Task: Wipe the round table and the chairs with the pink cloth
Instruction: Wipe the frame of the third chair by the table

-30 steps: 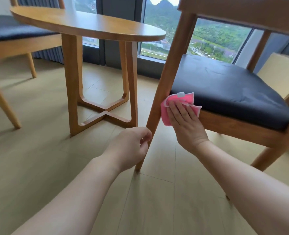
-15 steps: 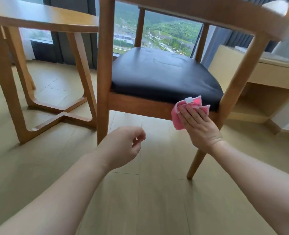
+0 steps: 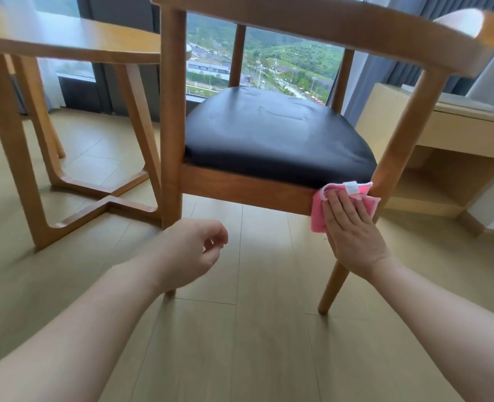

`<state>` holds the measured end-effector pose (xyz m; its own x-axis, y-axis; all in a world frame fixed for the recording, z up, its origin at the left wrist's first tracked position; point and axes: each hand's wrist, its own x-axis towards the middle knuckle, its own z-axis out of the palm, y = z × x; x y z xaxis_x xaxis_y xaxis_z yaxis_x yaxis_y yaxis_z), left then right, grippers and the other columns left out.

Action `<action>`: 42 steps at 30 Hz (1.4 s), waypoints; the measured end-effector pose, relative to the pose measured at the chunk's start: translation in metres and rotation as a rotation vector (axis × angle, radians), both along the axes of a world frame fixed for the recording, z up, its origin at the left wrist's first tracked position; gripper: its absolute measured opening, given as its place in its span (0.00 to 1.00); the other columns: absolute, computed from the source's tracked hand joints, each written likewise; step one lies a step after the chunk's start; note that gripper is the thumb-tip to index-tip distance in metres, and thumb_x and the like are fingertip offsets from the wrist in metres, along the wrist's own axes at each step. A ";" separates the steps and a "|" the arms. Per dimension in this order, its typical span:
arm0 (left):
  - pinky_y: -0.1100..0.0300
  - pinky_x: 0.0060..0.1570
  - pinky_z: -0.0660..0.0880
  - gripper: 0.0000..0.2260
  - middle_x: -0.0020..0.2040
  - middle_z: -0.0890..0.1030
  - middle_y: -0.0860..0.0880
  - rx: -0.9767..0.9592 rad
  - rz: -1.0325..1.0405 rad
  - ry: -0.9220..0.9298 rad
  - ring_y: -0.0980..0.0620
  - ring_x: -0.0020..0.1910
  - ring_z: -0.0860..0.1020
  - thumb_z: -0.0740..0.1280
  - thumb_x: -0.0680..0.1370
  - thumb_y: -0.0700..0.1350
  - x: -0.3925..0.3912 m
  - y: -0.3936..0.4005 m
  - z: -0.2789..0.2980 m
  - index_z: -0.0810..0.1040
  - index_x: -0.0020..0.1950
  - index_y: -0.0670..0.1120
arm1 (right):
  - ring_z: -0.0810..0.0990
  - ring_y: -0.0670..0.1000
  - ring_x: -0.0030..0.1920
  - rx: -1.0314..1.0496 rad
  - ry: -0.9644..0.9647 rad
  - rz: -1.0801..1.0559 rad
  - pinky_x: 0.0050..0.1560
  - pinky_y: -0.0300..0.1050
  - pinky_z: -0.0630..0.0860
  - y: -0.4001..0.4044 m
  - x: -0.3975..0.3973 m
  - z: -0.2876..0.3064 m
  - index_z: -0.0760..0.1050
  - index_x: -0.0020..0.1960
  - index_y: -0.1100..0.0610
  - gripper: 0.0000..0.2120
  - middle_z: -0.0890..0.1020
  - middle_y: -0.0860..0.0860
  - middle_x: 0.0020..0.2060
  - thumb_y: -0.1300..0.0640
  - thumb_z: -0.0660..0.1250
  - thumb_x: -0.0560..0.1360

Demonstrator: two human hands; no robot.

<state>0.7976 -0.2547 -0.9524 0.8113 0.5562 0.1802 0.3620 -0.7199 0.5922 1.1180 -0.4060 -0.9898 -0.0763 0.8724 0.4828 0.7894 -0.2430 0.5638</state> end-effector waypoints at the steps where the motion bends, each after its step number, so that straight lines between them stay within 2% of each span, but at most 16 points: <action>1: 0.74 0.36 0.73 0.09 0.42 0.79 0.62 -0.007 0.011 0.006 0.63 0.42 0.77 0.66 0.77 0.43 -0.007 0.003 0.000 0.76 0.47 0.58 | 0.39 0.57 0.77 -0.004 0.015 -0.018 0.76 0.58 0.40 0.005 -0.006 -0.001 0.43 0.78 0.63 0.47 0.46 0.57 0.78 0.64 0.71 0.70; 4: 0.72 0.36 0.74 0.08 0.41 0.79 0.62 -0.025 0.060 0.035 0.63 0.41 0.78 0.65 0.78 0.44 -0.033 0.015 0.000 0.76 0.47 0.59 | 0.39 0.58 0.77 -0.029 -0.003 0.000 0.75 0.57 0.36 0.034 -0.032 -0.001 0.45 0.77 0.63 0.46 0.46 0.58 0.78 0.64 0.70 0.69; 6: 0.71 0.38 0.74 0.07 0.41 0.78 0.62 -0.027 0.100 0.041 0.62 0.41 0.78 0.65 0.78 0.45 -0.051 0.023 0.001 0.77 0.48 0.59 | 0.45 0.58 0.78 -0.012 -0.008 0.079 0.76 0.56 0.37 0.065 -0.055 0.000 0.50 0.76 0.63 0.43 0.53 0.58 0.77 0.66 0.69 0.67; 8: 0.72 0.37 0.73 0.08 0.41 0.78 0.63 -0.036 0.137 0.025 0.62 0.42 0.78 0.65 0.78 0.45 -0.068 0.029 0.003 0.76 0.48 0.60 | 0.54 0.59 0.76 0.003 -0.015 0.149 0.76 0.54 0.38 0.092 -0.081 -0.001 0.51 0.75 0.63 0.37 0.62 0.59 0.74 0.66 0.62 0.69; 10: 0.72 0.38 0.73 0.08 0.42 0.78 0.63 -0.060 0.164 -0.002 0.61 0.42 0.78 0.65 0.78 0.45 -0.084 0.036 0.005 0.76 0.47 0.60 | 0.56 0.59 0.74 0.018 -0.012 0.185 0.76 0.53 0.36 0.114 -0.103 0.000 0.50 0.75 0.63 0.35 0.65 0.59 0.73 0.65 0.56 0.69; 12: 0.72 0.38 0.72 0.08 0.42 0.78 0.62 -0.089 0.194 -0.034 0.61 0.43 0.77 0.65 0.78 0.44 -0.099 0.044 0.007 0.77 0.47 0.59 | 0.50 0.58 0.76 0.028 -0.004 0.214 0.76 0.52 0.36 0.132 -0.122 0.002 0.48 0.76 0.62 0.41 0.59 0.57 0.76 0.69 0.61 0.67; 14: 0.72 0.38 0.72 0.08 0.43 0.77 0.62 -0.112 0.216 -0.053 0.61 0.44 0.77 0.64 0.78 0.44 -0.114 0.051 0.006 0.77 0.49 0.58 | 0.42 0.55 0.78 0.006 0.001 0.250 0.76 0.53 0.36 0.148 -0.138 0.005 0.41 0.78 0.60 0.50 0.47 0.54 0.78 0.71 0.66 0.64; 17: 0.70 0.41 0.75 0.07 0.45 0.78 0.60 -0.114 0.239 -0.062 0.60 0.45 0.77 0.64 0.78 0.43 -0.132 0.061 0.003 0.78 0.51 0.56 | 0.38 0.53 0.78 -0.032 -0.002 0.324 0.76 0.53 0.38 0.164 -0.154 0.008 0.36 0.78 0.57 0.55 0.39 0.51 0.78 0.72 0.69 0.64; 21: 0.72 0.40 0.74 0.07 0.44 0.77 0.61 -0.106 0.257 -0.093 0.60 0.44 0.77 0.64 0.79 0.43 -0.141 0.070 0.004 0.78 0.51 0.55 | 0.46 0.55 0.78 -0.042 -0.016 0.351 0.74 0.56 0.47 0.169 -0.162 0.014 0.48 0.78 0.60 0.49 0.57 0.55 0.76 0.73 0.69 0.64; 25: 0.73 0.39 0.75 0.07 0.44 0.77 0.61 -0.086 0.241 -0.110 0.60 0.44 0.78 0.64 0.79 0.44 -0.136 0.072 0.004 0.77 0.50 0.56 | 0.64 0.60 0.73 -0.085 -0.065 0.429 0.74 0.57 0.53 0.167 -0.162 0.027 0.64 0.73 0.60 0.27 0.68 0.56 0.72 0.70 0.52 0.75; 28: 0.73 0.38 0.76 0.07 0.43 0.77 0.62 -0.082 0.237 -0.126 0.61 0.43 0.78 0.65 0.78 0.44 -0.131 0.073 0.005 0.76 0.49 0.58 | 0.68 0.60 0.71 -0.115 -0.070 0.493 0.73 0.58 0.59 0.163 -0.164 0.047 0.70 0.70 0.60 0.24 0.72 0.56 0.70 0.69 0.58 0.75; 31: 0.68 0.42 0.79 0.07 0.43 0.78 0.61 -0.085 0.234 -0.150 0.59 0.43 0.79 0.65 0.78 0.44 -0.124 0.076 0.007 0.76 0.48 0.58 | 0.68 0.63 0.70 -0.074 -0.057 0.508 0.68 0.64 0.67 0.160 -0.162 0.079 0.70 0.70 0.60 0.24 0.71 0.57 0.70 0.66 0.64 0.74; 34: 0.66 0.44 0.80 0.09 0.42 0.78 0.61 -0.089 0.232 -0.178 0.59 0.43 0.79 0.65 0.78 0.44 -0.119 0.076 0.011 0.76 0.47 0.59 | 0.69 0.63 0.70 -0.005 -0.050 0.581 0.67 0.63 0.69 0.163 -0.167 0.122 0.70 0.70 0.61 0.18 0.72 0.58 0.69 0.64 0.53 0.81; 36: 0.66 0.43 0.79 0.09 0.41 0.78 0.61 -0.089 0.233 -0.200 0.59 0.42 0.79 0.65 0.78 0.43 -0.116 0.076 0.016 0.76 0.46 0.60 | 0.72 0.63 0.67 0.054 -0.095 0.600 0.67 0.62 0.68 0.171 -0.175 0.154 0.72 0.68 0.62 0.20 0.75 0.59 0.66 0.65 0.47 0.82; 39: 0.68 0.42 0.78 0.08 0.41 0.78 0.61 -0.074 0.242 -0.231 0.59 0.42 0.78 0.65 0.78 0.43 -0.112 0.076 0.024 0.77 0.47 0.58 | 0.74 0.67 0.64 0.071 -0.211 0.607 0.66 0.64 0.69 0.188 -0.189 0.198 0.76 0.64 0.66 0.22 0.76 0.64 0.63 0.71 0.50 0.76; 42: 0.66 0.43 0.79 0.08 0.41 0.78 0.61 -0.067 0.242 -0.250 0.58 0.42 0.79 0.65 0.78 0.43 -0.112 0.075 0.030 0.78 0.48 0.56 | 0.72 0.69 0.65 0.032 -0.321 0.596 0.65 0.64 0.70 0.202 -0.199 0.227 0.75 0.63 0.68 0.23 0.76 0.65 0.63 0.67 0.45 0.79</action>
